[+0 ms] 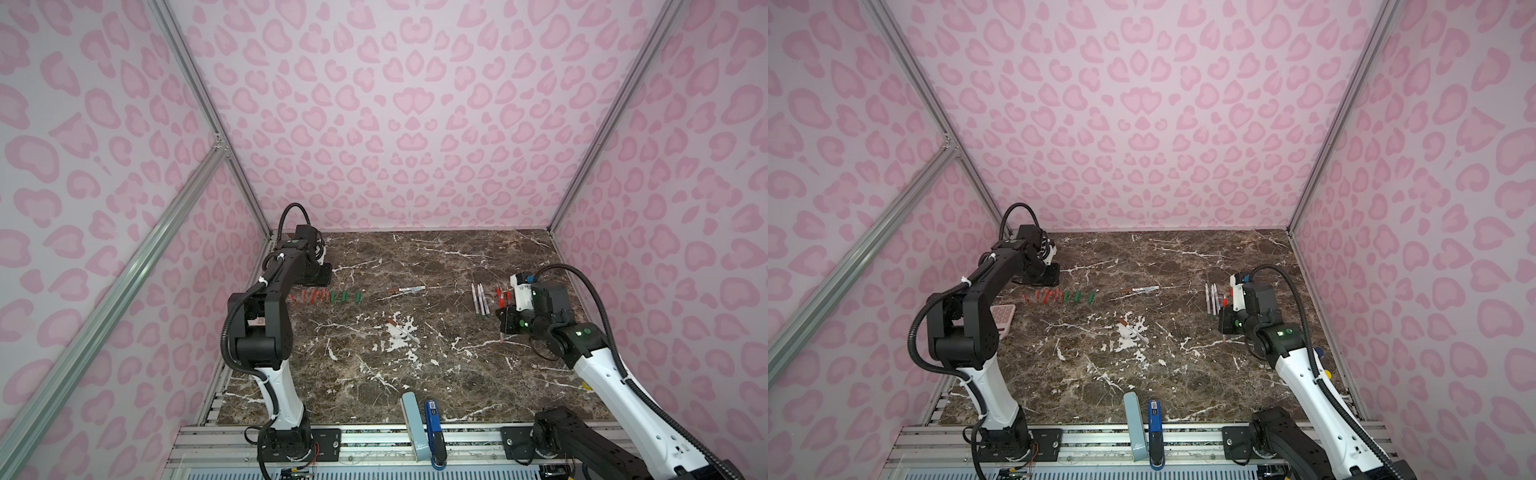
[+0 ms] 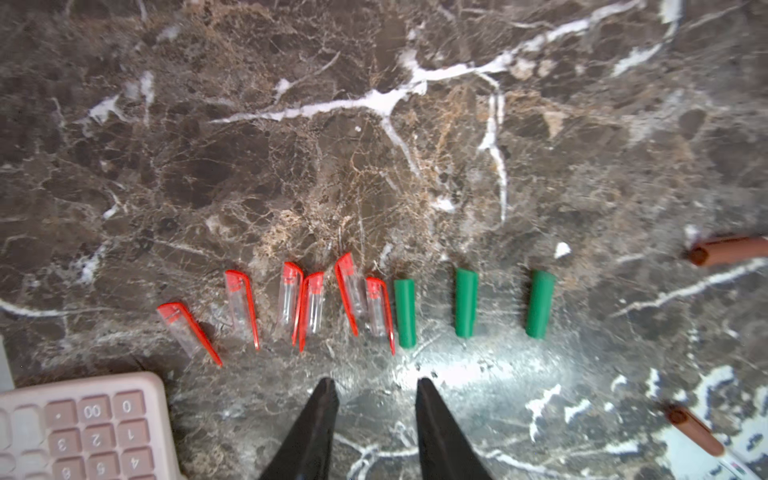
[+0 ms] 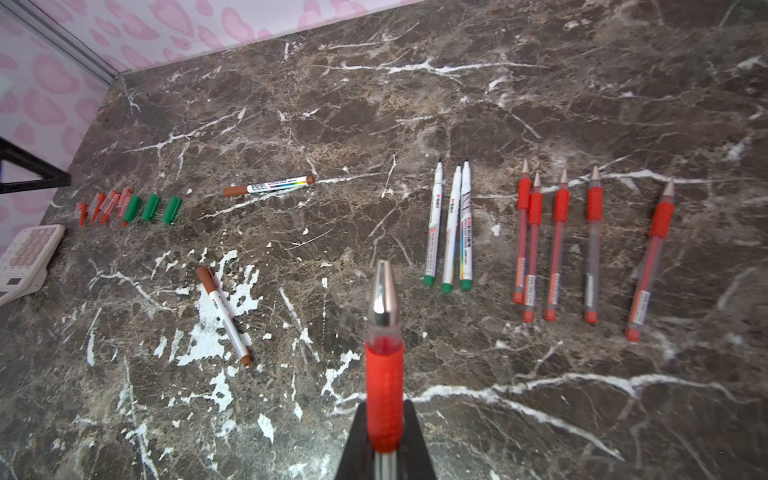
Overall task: Open the pen caps
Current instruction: 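Lower the uncapped red gel pen beside the other red pens, open right gripper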
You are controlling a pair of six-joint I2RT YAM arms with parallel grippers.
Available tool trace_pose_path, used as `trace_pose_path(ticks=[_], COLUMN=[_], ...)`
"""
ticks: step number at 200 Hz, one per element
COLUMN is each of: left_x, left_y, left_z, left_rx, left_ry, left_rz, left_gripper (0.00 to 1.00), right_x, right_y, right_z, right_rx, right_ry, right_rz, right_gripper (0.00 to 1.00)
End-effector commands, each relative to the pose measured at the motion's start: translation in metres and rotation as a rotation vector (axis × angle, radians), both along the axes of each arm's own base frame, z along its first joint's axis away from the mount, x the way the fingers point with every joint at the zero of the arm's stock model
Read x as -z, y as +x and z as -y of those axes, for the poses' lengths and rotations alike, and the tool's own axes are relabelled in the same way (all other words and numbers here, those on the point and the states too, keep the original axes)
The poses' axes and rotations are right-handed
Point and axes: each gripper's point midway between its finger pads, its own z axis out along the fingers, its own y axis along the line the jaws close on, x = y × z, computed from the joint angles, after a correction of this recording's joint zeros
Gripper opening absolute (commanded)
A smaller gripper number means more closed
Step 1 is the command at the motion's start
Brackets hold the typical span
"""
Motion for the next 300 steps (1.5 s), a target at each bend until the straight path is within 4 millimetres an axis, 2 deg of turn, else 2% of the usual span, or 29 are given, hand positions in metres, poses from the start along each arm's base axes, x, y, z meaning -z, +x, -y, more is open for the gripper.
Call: trace_pose_path(ticks=[1,23,30,59,89,120,143,170,227,269,300], left_x=[-0.026,-0.05,-0.05,-0.069,-0.087,-0.097,-0.099,-0.103,-0.105,-0.105,-0.104], left_y=[-0.012,-0.03,-0.042,-0.069,-0.093,-0.109,-0.113,-0.111,-0.11,-0.109,-0.11], left_z=[0.012,0.022,0.025,0.036,0.047,0.045,0.042,0.041,0.036,0.036,0.035], left_rx=[0.026,0.052,0.062,0.104,0.16,0.175,0.146,0.139,0.123,0.119,0.118], left_ry=[-0.054,-0.113,-0.128,-0.193,-0.246,-0.258,-0.302,-0.323,-0.327,-0.34,-0.345], left_rz=[0.072,0.162,0.172,0.305,0.441,0.537,0.557,0.56,0.569,0.567,0.571], left_gripper=[0.45,0.55,0.59,0.69,0.81,0.88,0.95,1.0,0.98,0.98,0.98], right_x=[0.004,0.009,0.012,0.024,0.046,0.073,0.085,0.104,0.125,0.137,0.145], right_y=[0.007,0.022,0.027,0.051,0.071,0.086,0.098,0.111,0.113,0.118,0.118], right_z=[0.008,0.021,0.026,0.046,0.067,0.087,0.102,0.107,0.137,0.145,0.148], right_rx=[-0.006,0.011,0.017,0.045,0.047,0.075,0.104,0.107,0.181,0.199,0.214], right_ry=[-0.036,-0.071,-0.087,-0.144,-0.21,-0.255,-0.282,-0.273,-0.28,-0.271,-0.26], right_rz=[-0.021,-0.056,-0.077,-0.12,-0.234,-0.311,-0.343,-0.393,-0.444,-0.475,-0.489], right_gripper=[0.0,0.0,0.0,0.0,0.0,0.0,0.0,0.0,0.01,0.03,0.11])
